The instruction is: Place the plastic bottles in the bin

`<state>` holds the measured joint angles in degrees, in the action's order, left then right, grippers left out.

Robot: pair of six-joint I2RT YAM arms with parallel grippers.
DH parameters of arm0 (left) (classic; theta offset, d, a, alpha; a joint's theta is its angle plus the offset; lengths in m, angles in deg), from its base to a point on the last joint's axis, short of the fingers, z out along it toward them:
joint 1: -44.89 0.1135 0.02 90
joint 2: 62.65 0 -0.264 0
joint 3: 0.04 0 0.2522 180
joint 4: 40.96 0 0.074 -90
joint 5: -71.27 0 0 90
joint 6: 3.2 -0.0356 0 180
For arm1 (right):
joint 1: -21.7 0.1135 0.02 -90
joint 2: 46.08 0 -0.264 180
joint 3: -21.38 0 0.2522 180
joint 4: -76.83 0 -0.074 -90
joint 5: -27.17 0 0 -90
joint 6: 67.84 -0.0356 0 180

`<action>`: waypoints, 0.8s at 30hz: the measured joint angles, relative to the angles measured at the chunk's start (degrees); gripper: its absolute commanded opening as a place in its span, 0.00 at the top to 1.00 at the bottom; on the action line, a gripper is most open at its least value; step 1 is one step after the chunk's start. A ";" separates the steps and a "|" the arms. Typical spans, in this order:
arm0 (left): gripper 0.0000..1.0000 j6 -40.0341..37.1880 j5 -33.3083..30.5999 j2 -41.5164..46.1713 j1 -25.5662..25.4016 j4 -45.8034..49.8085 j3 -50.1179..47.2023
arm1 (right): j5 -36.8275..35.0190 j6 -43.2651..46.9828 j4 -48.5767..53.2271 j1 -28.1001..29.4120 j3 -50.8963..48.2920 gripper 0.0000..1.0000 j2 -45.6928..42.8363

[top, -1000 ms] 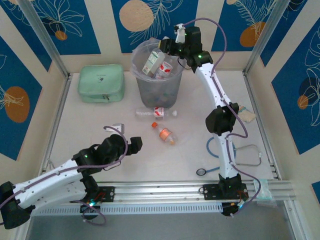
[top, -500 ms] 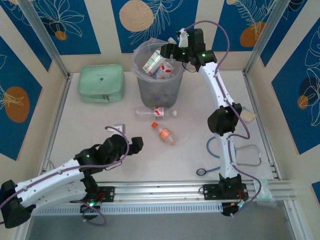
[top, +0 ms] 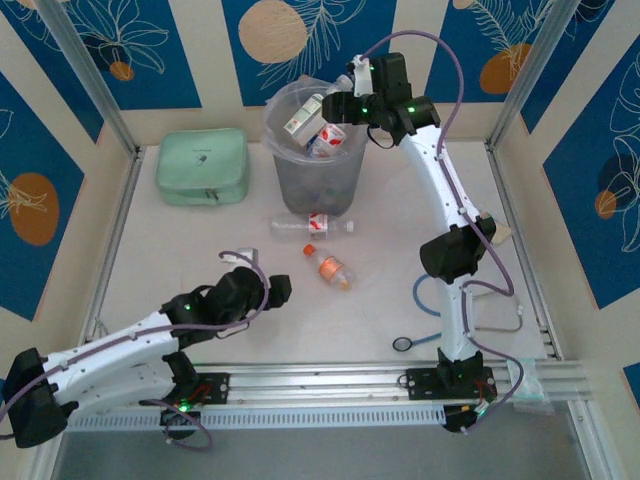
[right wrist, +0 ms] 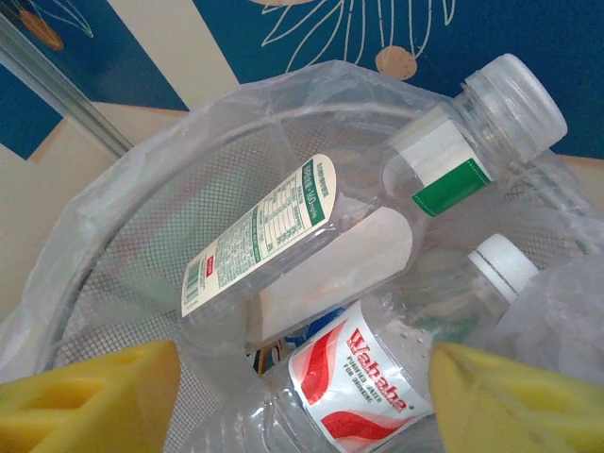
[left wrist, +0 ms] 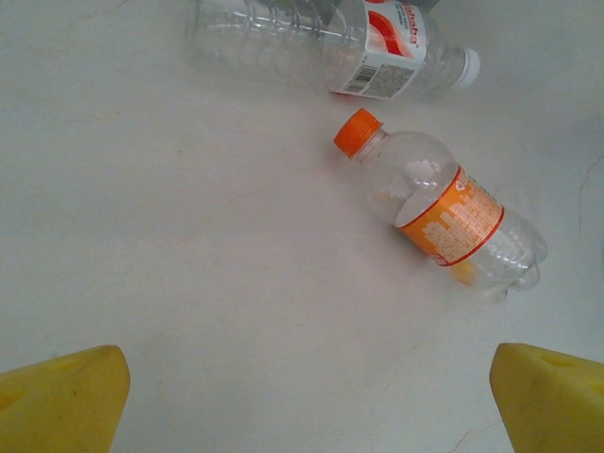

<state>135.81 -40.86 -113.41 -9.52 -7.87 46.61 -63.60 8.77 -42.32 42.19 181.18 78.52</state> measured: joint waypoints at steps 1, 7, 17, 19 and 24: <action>0.02 0.00 0.00 -0.48 0.00 0.00 0.44 | 0.35 -0.07 -0.07 -0.11 -0.35 0.37 -0.17; 0.03 -0.02 0.15 -4.66 0.50 -0.52 3.17 | 3.30 -0.13 -0.59 -0.83 -6.49 0.38 -3.63; 0.06 2.84 1.53 -15.58 3.26 -2.58 8.24 | 7.34 -0.02 -10.91 -4.28 -40.92 0.24 -32.24; 0.06 2.05 3.30 -17.88 5.42 -3.06 10.05 | 7.82 -0.31 -13.11 -5.22 -48.04 0.22 -38.71; 0.06 1.51 7.61 -23.15 11.56 -6.62 13.31 | 8.66 -2.36 -17.20 -6.47 -63.78 0.22 -49.57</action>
<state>137.32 -33.25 -136.56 2.04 -14.49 59.92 -54.95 6.41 -59.52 35.73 117.40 28.95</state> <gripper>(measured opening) 0.941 0.781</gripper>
